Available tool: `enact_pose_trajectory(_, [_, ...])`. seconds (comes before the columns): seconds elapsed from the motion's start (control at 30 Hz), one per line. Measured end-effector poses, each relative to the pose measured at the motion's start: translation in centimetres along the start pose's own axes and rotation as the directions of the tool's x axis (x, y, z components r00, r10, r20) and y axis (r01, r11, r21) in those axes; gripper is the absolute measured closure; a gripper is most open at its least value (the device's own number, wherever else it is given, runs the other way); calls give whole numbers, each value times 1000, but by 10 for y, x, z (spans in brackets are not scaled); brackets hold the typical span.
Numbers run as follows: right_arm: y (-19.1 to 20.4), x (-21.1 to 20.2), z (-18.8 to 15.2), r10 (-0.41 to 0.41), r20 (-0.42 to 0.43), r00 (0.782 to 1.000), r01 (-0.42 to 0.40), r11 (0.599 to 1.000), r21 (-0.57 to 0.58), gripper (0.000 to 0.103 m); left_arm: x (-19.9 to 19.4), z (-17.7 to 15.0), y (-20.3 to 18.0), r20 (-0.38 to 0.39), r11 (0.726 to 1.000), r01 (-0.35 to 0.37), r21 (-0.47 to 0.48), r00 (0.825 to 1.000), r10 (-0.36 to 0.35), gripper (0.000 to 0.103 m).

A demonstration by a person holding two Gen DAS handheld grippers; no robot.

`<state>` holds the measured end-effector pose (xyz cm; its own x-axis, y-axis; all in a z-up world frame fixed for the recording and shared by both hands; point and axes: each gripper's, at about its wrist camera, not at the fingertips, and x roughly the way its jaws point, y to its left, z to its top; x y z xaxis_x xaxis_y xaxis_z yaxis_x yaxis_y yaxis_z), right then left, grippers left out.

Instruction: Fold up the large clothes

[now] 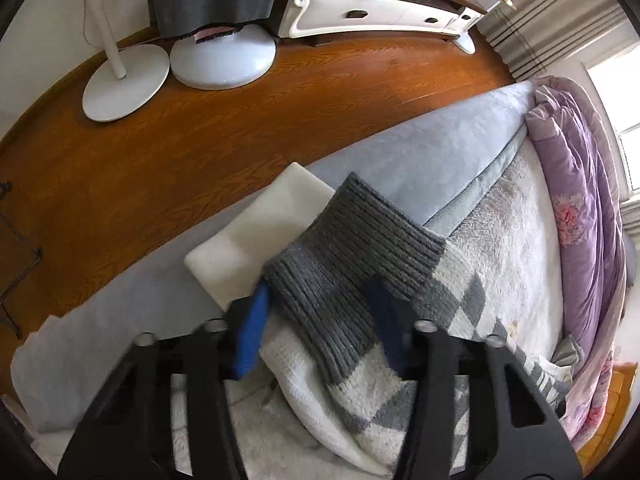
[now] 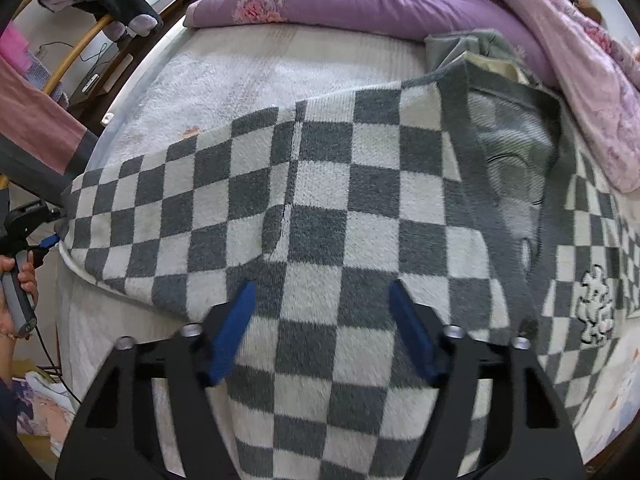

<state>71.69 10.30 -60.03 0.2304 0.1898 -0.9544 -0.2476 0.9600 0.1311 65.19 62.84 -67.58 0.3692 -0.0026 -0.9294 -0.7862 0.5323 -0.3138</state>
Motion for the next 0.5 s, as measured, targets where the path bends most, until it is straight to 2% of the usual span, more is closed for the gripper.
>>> enact_pose_trajectory(0.03, [-1,9,1,28,-16,999,-28,1000,13,54,1,0,-1,2,1000,-19,15,1000,19,86])
enact_pose_trajectory(0.07, [-1,15,1,39,-25,999,-38,999,22,58,0,0,1,6,999,-32,20,999,32,90])
enact_pose_trajectory(0.1, [-1,21,1,52,-35,998,-51,998,26,66,-3,0,3,13,1000,-17,14,1000,17,92])
enact_pose_trajectory(0.13, [0,27,1,72,-42,996,-71,997,30,73,-9,0,6,26,1000,0,-1,1000,0,93])
enact_pose_trajectory(0.2, [3,39,0,109,-53,993,-107,993,40,81,-27,-3,7,62,1000,26,-12,998,-25,93])
enact_pose_trajectory(0.33, [10,56,2,173,-51,984,-171,984,49,93,-75,-20,-8,143,996,87,32,986,-91,93])
enact_pose_trajectory(0.4, [10,68,2,167,-64,984,-164,985,53,94,-96,-28,-22,172,992,111,63,978,-121,93])
enact_pose_trajectory(0.5, [7,91,2,153,-97,983,-148,988,53,96,-140,-48,-55,241,980,137,145,956,-169,93])
